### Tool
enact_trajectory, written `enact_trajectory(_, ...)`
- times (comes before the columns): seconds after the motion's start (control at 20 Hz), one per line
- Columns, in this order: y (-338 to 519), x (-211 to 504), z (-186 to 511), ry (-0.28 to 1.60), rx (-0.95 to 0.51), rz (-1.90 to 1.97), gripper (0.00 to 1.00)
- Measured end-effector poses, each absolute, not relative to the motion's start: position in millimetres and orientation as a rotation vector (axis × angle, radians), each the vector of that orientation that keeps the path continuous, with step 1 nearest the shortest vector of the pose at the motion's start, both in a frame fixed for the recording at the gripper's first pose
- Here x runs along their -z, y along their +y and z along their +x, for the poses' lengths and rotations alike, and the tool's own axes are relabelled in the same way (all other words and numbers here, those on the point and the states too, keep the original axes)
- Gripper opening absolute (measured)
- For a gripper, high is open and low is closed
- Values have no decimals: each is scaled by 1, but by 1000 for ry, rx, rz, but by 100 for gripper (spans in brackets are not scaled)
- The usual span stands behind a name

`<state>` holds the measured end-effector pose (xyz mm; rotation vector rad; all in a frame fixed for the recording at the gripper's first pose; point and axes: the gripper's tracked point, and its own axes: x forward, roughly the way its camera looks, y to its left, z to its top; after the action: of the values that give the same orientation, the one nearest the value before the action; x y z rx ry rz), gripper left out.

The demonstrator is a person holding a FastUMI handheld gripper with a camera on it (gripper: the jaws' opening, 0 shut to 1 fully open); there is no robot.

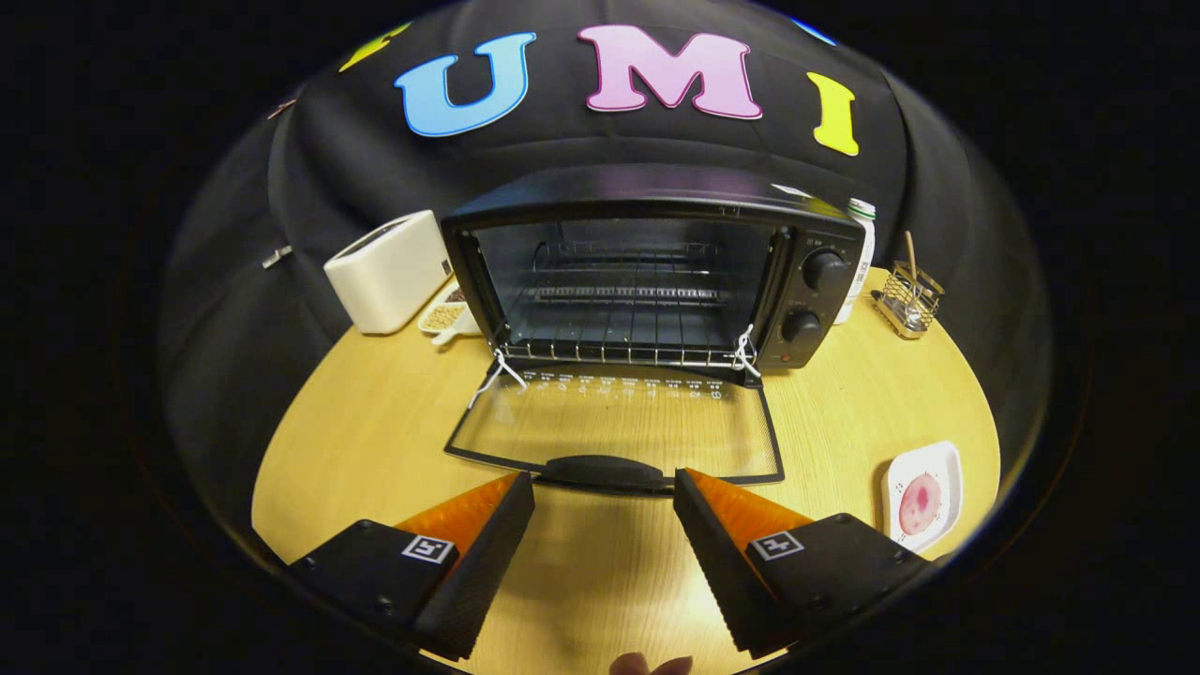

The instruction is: Open the toaster oven, put the food inside, and close the toaster oven door.

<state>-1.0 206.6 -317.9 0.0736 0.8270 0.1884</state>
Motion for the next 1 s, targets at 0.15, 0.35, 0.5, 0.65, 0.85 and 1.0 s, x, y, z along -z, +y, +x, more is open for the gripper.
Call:
enact_trajectory(0.15, 189, 292, 0, 820, -211, 116, 98)
enact_trajectory(0.35, 135, 256, -1, 796, -227, 107, 98)
enact_trajectory(0.5, 84, 244, -5, 824, -224, 103, 98)
enact_trajectory(0.65, 24, 248, -14, 908, -191, 113, 99)
enact_trajectory(0.85, -49, 262, -23, 1010, -137, 166, 99)
enact_trajectory(1.0, -94, 277, -28, 1079, -119, 178, 99)
